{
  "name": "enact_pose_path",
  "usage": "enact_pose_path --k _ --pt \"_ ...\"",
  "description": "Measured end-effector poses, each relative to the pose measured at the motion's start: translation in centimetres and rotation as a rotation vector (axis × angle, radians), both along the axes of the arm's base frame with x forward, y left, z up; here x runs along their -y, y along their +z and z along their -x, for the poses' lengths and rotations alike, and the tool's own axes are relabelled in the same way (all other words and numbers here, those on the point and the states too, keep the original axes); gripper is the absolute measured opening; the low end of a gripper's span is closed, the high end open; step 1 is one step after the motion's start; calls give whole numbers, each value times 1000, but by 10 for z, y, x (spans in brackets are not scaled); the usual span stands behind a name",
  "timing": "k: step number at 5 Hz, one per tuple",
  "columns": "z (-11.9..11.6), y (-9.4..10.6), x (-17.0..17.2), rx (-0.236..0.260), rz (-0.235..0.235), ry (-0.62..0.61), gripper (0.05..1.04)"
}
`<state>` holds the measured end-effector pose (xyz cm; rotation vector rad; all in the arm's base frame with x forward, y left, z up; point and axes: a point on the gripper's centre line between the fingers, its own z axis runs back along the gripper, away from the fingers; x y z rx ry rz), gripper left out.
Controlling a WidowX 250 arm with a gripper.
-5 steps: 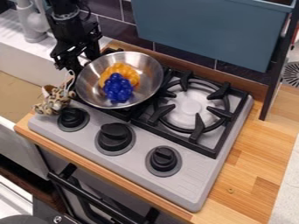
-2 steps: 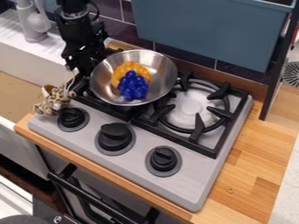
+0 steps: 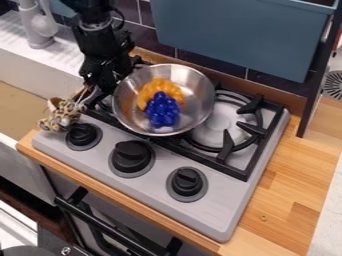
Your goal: Move the silver pan to the left side of the burner
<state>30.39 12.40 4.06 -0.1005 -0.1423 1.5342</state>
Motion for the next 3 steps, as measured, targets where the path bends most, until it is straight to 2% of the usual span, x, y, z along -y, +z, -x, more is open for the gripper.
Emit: enact_pose_path --k 1,3 --pt "-3 -1 12 4 16 -29 466" --pt "-10 -1 33 -7 0 -13 466"
